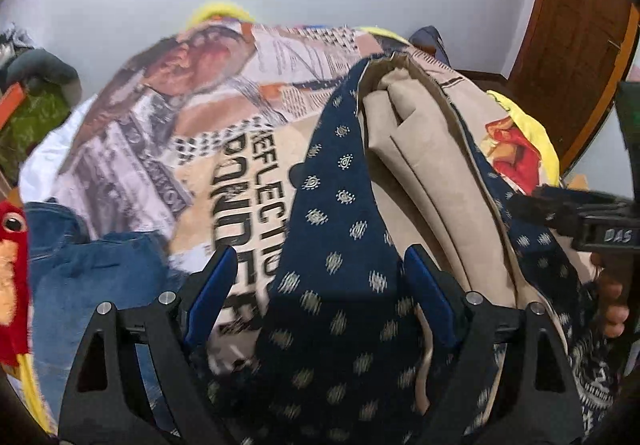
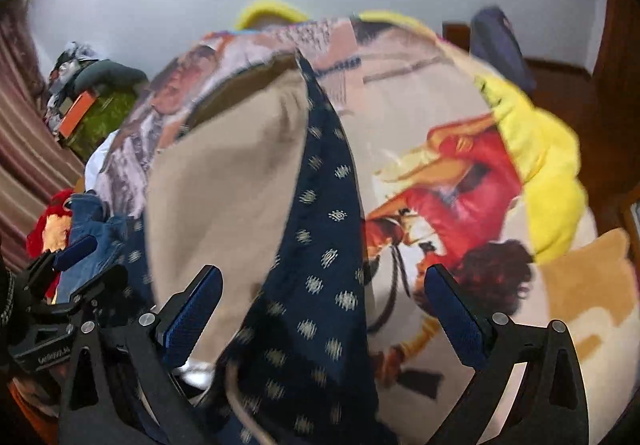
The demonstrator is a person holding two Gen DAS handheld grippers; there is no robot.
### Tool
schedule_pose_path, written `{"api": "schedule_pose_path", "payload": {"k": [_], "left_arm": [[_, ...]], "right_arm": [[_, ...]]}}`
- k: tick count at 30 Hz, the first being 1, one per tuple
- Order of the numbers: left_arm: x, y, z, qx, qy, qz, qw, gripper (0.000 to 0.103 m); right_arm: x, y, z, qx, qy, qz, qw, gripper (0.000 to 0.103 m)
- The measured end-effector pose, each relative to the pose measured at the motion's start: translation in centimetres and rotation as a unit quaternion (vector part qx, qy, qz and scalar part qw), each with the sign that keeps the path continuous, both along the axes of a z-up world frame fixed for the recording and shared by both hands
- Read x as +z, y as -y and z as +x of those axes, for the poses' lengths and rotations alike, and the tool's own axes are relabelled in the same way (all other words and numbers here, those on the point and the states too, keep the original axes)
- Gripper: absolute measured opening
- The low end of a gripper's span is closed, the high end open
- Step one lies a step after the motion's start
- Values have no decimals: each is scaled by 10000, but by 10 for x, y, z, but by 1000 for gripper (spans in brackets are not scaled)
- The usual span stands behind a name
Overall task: Fold large clothes
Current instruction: 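Grasp the hood edge with the left gripper while the right gripper grasps the hood's other edge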
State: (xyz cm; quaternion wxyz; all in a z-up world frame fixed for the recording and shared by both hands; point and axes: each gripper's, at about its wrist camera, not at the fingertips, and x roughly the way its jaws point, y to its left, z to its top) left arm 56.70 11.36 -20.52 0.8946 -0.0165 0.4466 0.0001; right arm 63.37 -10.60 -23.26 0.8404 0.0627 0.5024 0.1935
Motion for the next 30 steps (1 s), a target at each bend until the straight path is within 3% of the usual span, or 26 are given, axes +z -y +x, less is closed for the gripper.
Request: {"api": "schedule_pose_path", "payload": {"k": [2,5,7,9,10,12,14,16,19,26,30], "left_arm": [[-8,-2,10,83,-85,-252,9996,85],[-21,-12,26,196,-289,-1078,9936,85],[-28,-16,35,421,-336,-1147,9919,85],[-31,-19,40,584,-276,-1165,9911,84],[-31,-20,42,644,-240,-1202,9904,77],[-29,-18,43,621,-206,-1197,9907,57],[-22,-12,43,458,-220,-1159,9920,20],[-11,-6,40,278,-150,-902,9954,11],[15,4,22,-31,203,-539,9983,11],[72,17,-57,-646,637,-371,9952,11],[84,23,-109,-917,639,-339,9932,11]], "right_arm": [[-12,-3,11,-55,-169,49,9998,85],[-28,-9,27,-92,-347,191,9992,77],[-30,-13,33,-150,-267,195,9993,73],[-28,-18,38,-103,-233,184,9995,54],[-26,-20,40,-69,-248,216,9994,41],[-24,-25,42,-11,-278,204,9994,27],[-19,-30,39,106,-204,91,9997,11],[-10,-31,30,204,-16,-14,9998,9],[14,-25,12,308,193,162,9992,8],[82,-4,-60,759,686,478,9936,8],[101,1,-113,1056,863,435,9897,8]]}}
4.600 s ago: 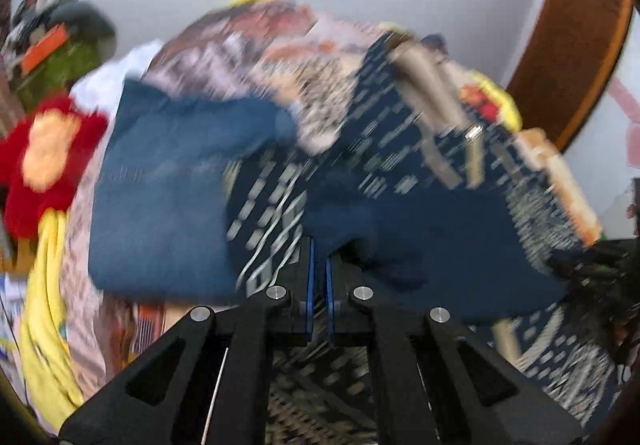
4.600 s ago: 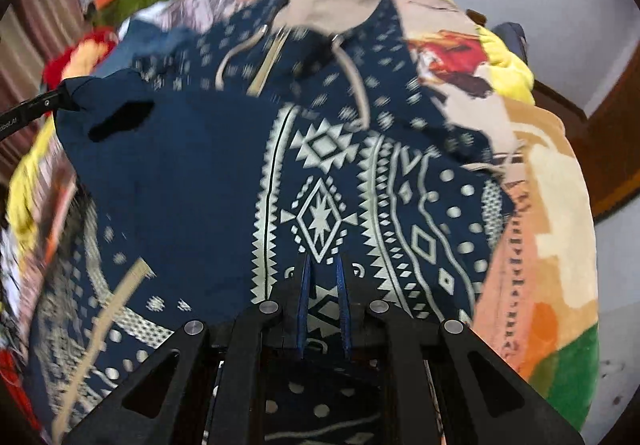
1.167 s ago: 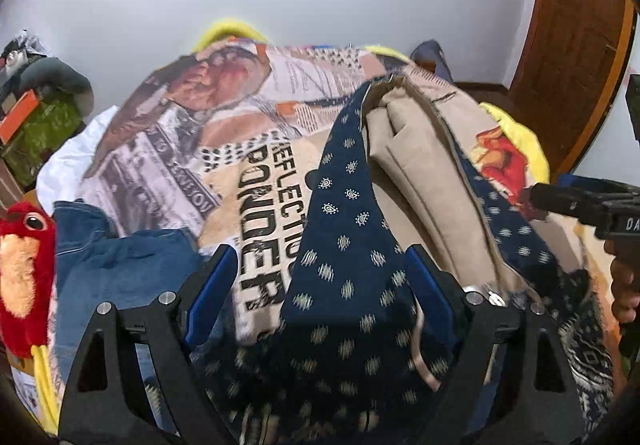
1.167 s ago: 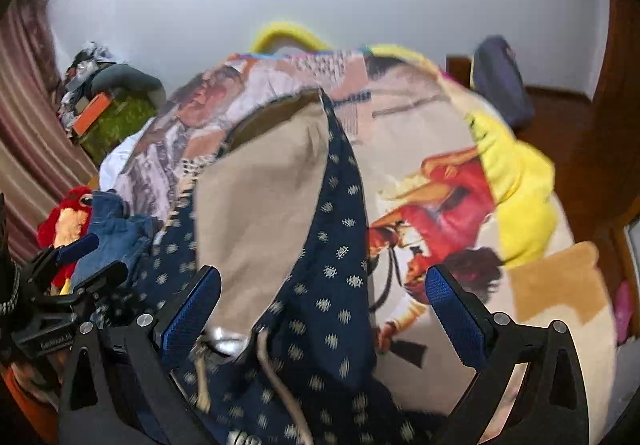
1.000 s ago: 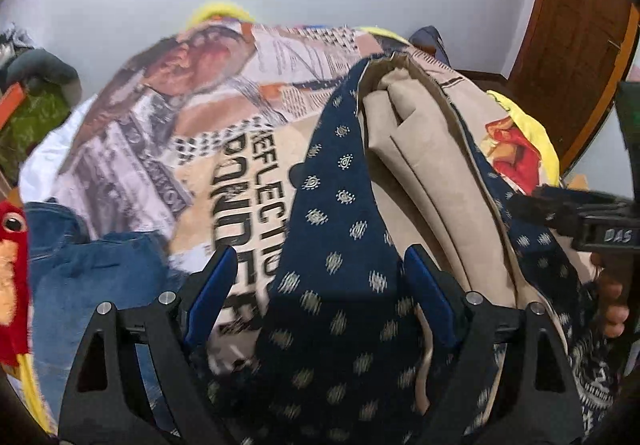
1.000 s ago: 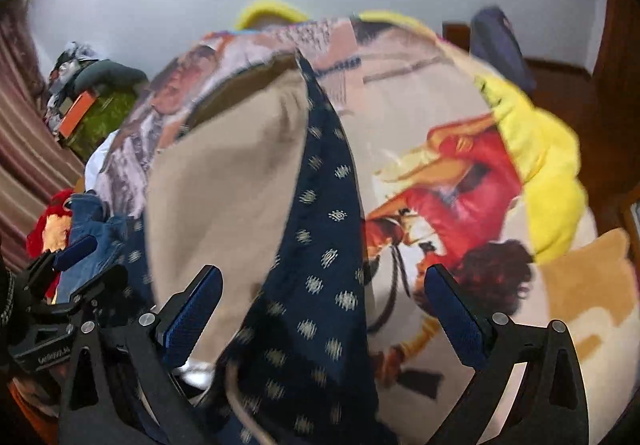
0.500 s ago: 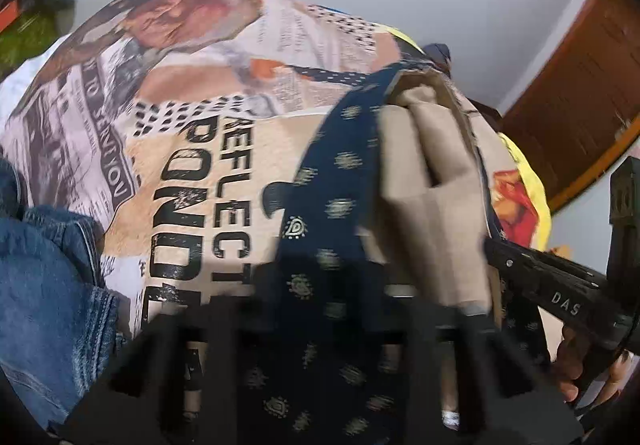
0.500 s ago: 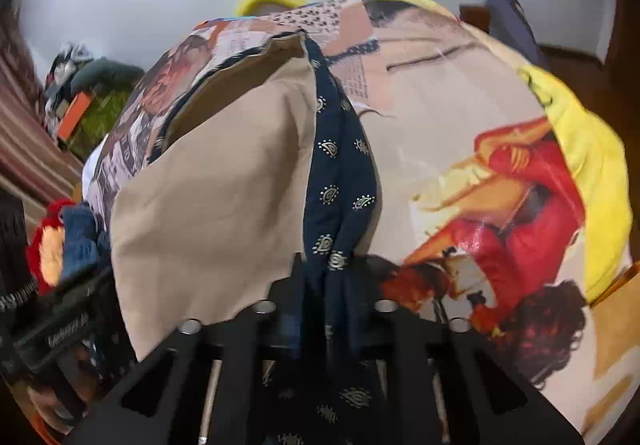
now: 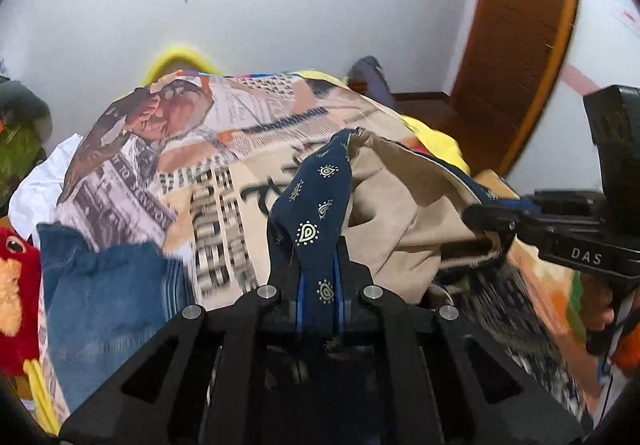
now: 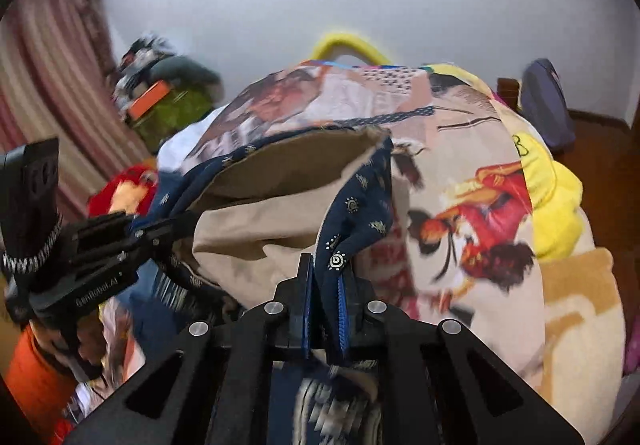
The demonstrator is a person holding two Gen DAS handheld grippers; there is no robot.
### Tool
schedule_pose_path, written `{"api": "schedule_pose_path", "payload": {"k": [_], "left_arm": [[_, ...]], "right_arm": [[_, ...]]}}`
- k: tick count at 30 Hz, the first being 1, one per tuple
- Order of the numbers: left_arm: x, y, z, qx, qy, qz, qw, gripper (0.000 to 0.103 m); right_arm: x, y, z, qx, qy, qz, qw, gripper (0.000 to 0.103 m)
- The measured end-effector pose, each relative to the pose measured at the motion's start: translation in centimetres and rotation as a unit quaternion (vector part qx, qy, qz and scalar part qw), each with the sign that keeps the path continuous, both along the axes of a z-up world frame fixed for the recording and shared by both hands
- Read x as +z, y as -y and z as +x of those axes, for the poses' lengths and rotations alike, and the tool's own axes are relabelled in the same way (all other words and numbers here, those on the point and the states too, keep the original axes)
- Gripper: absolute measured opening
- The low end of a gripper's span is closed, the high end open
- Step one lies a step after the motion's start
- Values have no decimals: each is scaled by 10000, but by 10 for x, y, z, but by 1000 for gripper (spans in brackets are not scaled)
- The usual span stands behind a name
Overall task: Fold large clothes
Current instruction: 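Grasp the hood edge with the left gripper while the right gripper grasps the hood's other edge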
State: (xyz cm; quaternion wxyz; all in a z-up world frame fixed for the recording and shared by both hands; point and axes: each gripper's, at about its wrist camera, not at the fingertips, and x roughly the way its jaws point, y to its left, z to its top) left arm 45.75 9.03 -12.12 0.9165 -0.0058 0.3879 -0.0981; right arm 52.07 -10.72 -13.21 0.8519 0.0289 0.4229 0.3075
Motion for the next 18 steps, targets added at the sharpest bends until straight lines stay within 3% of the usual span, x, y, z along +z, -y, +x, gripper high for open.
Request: {"api": "schedule_pose_path", "payload": {"k": [5,9,13,16,18], "left_arm": [[-18,3,-55,-98,-294,101,9995,11],[-46,3,-84,-18,-567,196,9982,11],[-75,0,-104,99,-819,355,9960,11],[-98,-5,-113,242,-1003,440,9937,11],[-110,-9,-119,374,-1055,451,9927,11]], "right_arm": [[1,6,-78,215,324,-351,9986,8],[-22,8,-116,176,384,-987,9942,8],[-51,11,-134,-52,310,-1807,9830,9],[-74,22,-133,-194,-90,-1940,9808,9],[-81,31,-133,-403,-110,-2044,9780,9]]}}
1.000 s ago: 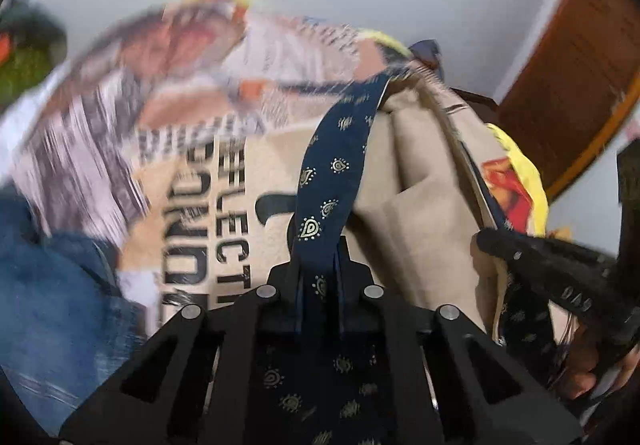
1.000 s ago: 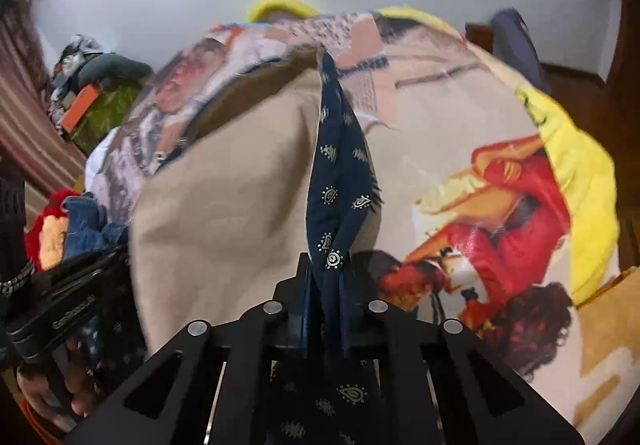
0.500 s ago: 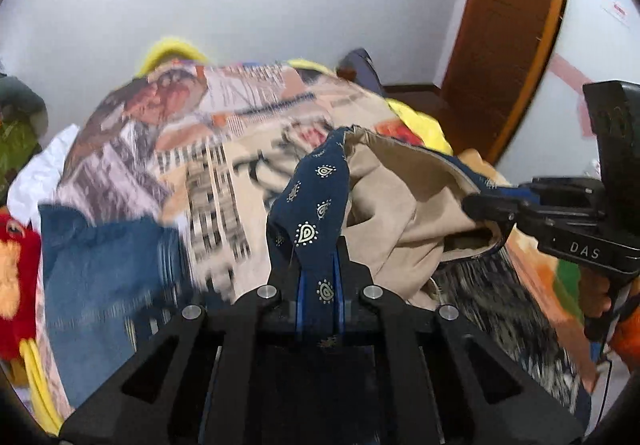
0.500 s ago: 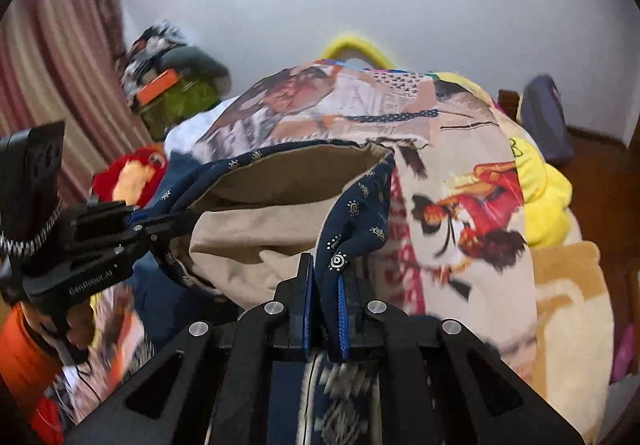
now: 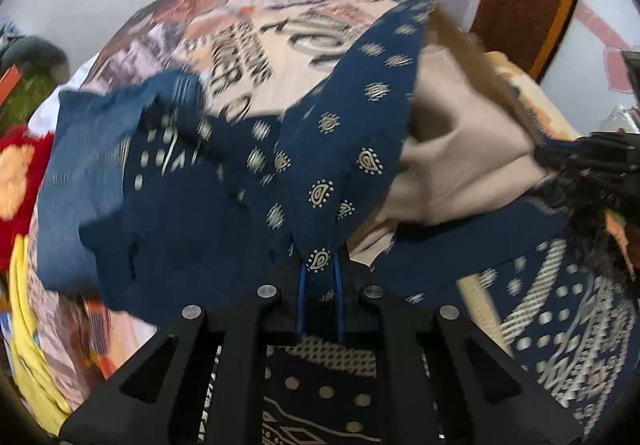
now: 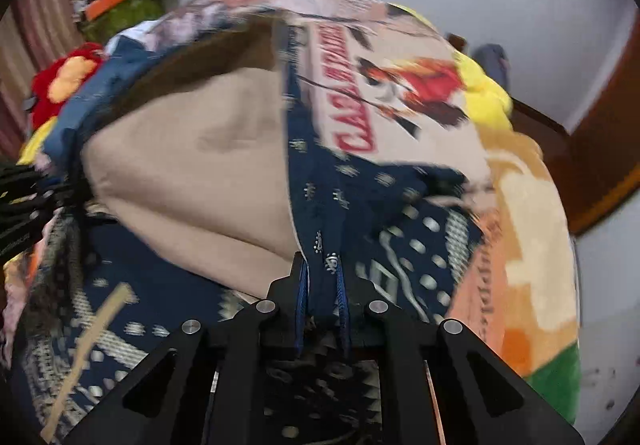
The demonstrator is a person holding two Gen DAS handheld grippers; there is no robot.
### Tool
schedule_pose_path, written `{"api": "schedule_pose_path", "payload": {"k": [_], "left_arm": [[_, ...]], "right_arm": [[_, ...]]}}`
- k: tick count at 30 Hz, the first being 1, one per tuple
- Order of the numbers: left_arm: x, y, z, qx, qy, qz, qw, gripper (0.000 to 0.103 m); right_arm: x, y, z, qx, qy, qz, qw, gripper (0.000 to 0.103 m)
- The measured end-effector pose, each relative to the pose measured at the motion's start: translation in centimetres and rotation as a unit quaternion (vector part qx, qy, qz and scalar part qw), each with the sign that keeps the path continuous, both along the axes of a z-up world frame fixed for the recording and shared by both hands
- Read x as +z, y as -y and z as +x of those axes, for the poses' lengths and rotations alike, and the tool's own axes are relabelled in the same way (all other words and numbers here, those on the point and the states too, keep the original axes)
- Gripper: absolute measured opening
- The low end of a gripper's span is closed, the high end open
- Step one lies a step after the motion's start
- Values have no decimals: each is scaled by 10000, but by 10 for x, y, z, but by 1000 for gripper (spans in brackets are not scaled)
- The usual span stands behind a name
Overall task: Fold large clothes
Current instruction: 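Grasp the hood edge with the left gripper while the right gripper grasps the hood's other edge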
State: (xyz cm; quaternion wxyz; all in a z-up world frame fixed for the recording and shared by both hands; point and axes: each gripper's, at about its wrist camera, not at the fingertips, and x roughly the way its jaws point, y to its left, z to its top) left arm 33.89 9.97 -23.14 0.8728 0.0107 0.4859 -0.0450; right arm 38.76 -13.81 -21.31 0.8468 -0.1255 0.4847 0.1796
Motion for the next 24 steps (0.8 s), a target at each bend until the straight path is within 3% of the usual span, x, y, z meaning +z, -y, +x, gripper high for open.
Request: {"api": "schedule_pose_path", "payload": {"k": [3,4,5,7,10,13,16,20,24], "left_arm": [[-13,-9,-5,176,31,-99,9998,14],[-15,-12,-5,237,40,-152,9996,16],[-16,-14,-5,294,47,-175,9994,18],[-17,-17,-4,382,42,-245,9990,20],[-13,-19,-6,415,12,-345,9985,22],[-2,-15,-9,302,-33,-218,9993,35],[15,-13,-6,146,33,-102,9998,47],[49,-9,0,96,429,-100,9990,62],[75,-6,21,83,671,-309,9972,66]], "right_arm": [[-6,12,-1,-243,84,-144,9996,13],[-7,14,-2,-305,121,-213,9992,29],[-7,18,-3,-448,270,-407,9978,62],[-5,24,-5,-669,637,-724,9931,93],[1,42,-7,-604,410,-297,9969,93],[15,51,-8,-467,286,126,9984,93],[32,47,-10,-291,434,307,9982,93],[55,33,-4,-96,637,568,9963,93],[67,21,12,-23,561,960,9938,93]]}}
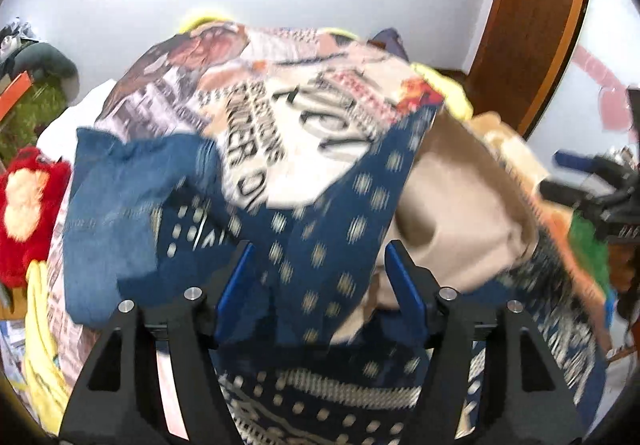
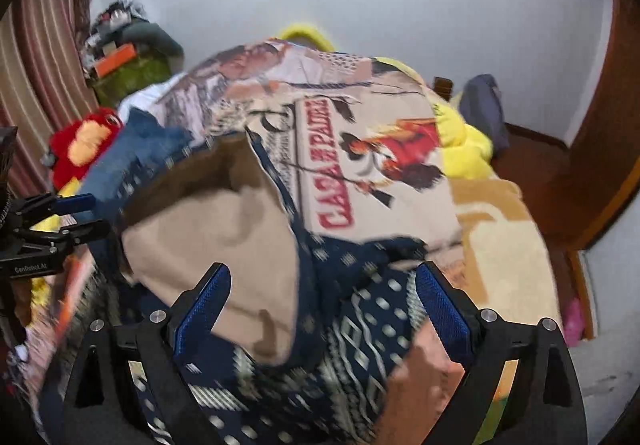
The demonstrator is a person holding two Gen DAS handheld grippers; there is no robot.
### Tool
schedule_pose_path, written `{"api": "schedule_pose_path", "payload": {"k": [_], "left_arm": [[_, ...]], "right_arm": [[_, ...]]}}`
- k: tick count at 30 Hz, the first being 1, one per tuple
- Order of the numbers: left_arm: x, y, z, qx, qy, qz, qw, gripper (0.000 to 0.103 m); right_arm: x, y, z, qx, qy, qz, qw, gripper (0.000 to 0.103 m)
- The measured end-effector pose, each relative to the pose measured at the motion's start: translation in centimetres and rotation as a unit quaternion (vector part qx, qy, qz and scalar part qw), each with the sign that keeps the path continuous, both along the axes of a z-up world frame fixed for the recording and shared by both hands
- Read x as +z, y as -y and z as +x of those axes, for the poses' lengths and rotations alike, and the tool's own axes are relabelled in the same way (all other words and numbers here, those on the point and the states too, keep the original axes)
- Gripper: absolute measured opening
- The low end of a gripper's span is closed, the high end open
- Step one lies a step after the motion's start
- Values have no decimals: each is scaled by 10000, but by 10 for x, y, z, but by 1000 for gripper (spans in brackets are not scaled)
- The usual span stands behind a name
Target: Fold large clothes
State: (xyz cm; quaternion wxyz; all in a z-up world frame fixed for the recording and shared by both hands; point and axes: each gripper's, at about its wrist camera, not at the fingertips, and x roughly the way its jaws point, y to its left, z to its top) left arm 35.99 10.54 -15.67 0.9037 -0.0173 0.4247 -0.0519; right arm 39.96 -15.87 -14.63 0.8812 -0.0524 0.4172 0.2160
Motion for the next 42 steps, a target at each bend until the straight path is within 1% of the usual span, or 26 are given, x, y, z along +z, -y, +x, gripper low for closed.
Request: {"api": "schedule_pose_path", "payload": {"k": [3,6,7,8,9,11,12,13,14,15,16,17,18,19,20,23,26,28,31,33,37,40,42], "left_arm": [[4,9,24,-73,22,52,10000,66],[-4,17,47,-191,-109,-35,9998,66],[-7,19,54,-222,-159,-49,9996,66],[-13,23,63,-286,-242,-64,9993,66],[-17,25,66,-318,-288,-61,9991,66],[-27,30,76,-343,-359,9,9988,66],[-31,32,80,-351,-392,38,9986,66],[-35,34,84,-362,-415,51,9985,66],[-39,35,87,-360,-425,60,9984,60],[-41,36,88,-356,-412,54,9985,54],[-42,36,89,-370,-411,37,9985,39],[-42,36,90,-383,-429,20,9983,28],[-42,36,90,-371,-412,34,9985,24],[-40,36,88,-375,-375,48,9986,18],[-38,36,87,-390,-356,48,9986,13],[-26,35,75,-443,-219,23,9988,11],[-7,35,58,-502,-28,5,9987,11],[8,35,41,-563,101,-24,9984,11],[24,38,16,-668,215,-50,9975,11],[30,41,1,-722,240,27,9971,11],[31,48,-30,-789,240,250,9963,11],[21,51,-48,-847,88,296,9959,11],[11,53,-58,-880,-62,327,9956,11]], "right_arm": [[0,-12,15,56,-91,131,9999,93],[-8,-25,32,97,-199,169,9996,91],[-12,-29,39,111,-284,195,9993,88],[-16,-32,44,109,-356,214,9991,82],[-20,-35,50,108,-451,238,9986,79],[-30,-42,63,106,-639,273,9975,65],[-33,-43,66,88,-679,284,9972,63],[-37,-46,70,83,-726,306,9969,58],[-40,-49,74,99,-767,341,9964,48],[-43,-51,76,113,-802,363,9961,42],[-45,-52,78,104,-825,386,9958,31],[-46,-53,80,97,-840,421,9955,25],[-47,-53,80,105,-839,466,9953,22],[-46,-53,79,100,-818,515,9953,16],[-43,-52,77,112,-798,571,9951,13],[-32,-49,66,188,-677,668,9953,11],[-10,-47,44,344,-366,603,9969,10],[4,-45,28,448,-242,626,9967,10],[21,-39,3,562,-138,685,9960,10],[29,-35,-14,610,-134,732,9954,10],[34,-27,-47,661,-136,688,9953,10],[30,-23,-71,717,-189,632,9952,11],[24,-22,-85,792,-319,565,9947,11]]}}
